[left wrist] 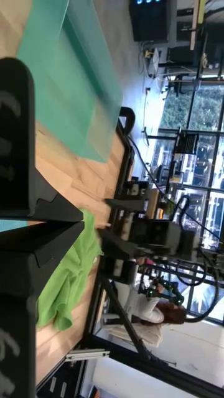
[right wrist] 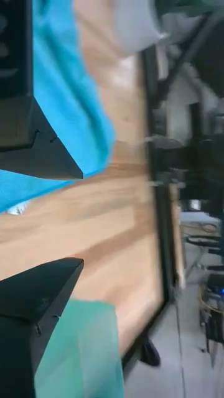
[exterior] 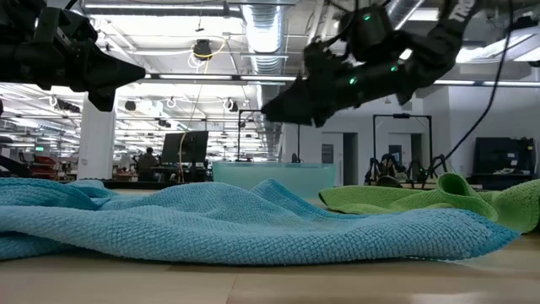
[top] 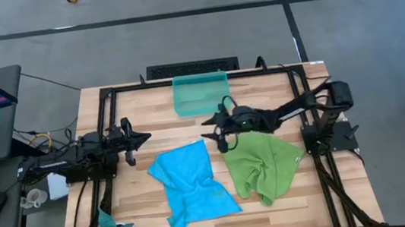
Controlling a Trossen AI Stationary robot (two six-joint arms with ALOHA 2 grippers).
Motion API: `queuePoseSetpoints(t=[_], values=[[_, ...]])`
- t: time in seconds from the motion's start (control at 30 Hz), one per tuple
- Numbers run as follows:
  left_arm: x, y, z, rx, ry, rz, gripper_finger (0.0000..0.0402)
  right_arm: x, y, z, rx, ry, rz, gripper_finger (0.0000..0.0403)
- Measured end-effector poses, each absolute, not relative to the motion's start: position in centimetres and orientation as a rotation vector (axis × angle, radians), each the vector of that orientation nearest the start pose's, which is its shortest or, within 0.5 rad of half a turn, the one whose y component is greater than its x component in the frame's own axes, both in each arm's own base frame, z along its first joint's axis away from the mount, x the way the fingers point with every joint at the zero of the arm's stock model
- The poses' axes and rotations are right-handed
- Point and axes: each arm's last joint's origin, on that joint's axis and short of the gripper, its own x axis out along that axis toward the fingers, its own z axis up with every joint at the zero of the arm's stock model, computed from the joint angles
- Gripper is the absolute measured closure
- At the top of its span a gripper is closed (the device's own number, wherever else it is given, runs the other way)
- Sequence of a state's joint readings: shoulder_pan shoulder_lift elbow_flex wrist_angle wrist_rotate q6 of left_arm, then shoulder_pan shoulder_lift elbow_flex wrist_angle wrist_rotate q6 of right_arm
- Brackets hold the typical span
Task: Roll microfiber towels into tight, uniform cylinder then place into a basket
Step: Fold the blue microfiber cloth
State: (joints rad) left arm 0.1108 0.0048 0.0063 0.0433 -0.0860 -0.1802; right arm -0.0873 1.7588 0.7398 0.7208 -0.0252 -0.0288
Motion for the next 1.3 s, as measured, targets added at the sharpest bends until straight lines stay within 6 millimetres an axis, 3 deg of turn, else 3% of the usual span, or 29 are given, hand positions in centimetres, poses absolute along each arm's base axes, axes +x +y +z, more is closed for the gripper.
queuePoseSetpoints(t=[0.2,0.43,0.77,0.9,1.3], values=[[9.7,1.3,16.9,-0.179,-0.06,0.192,0.0401,36.5,-2.2,13.4,-0.073,0.425,-0.019,0.0163],[9.7,1.3,16.9,-0.179,-0.052,0.193,0.0401,38.6,-2.4,12.1,-0.054,0.559,-0.02,0.0163],[9.7,1.3,16.9,-0.179,-0.051,0.193,0.0401,38.4,-3.2,11.7,-0.05,0.657,-0.058,0.0163],[9.7,1.3,16.9,-0.179,-0.051,0.193,0.0401,38.4,-3.2,10.4,-0.048,0.687,-0.053,0.0163],[9.7,1.3,16.9,-0.179,-0.05,0.193,0.0401,38.7,-3.3,9.4,-0.036,0.714,-0.039,0.0163]])
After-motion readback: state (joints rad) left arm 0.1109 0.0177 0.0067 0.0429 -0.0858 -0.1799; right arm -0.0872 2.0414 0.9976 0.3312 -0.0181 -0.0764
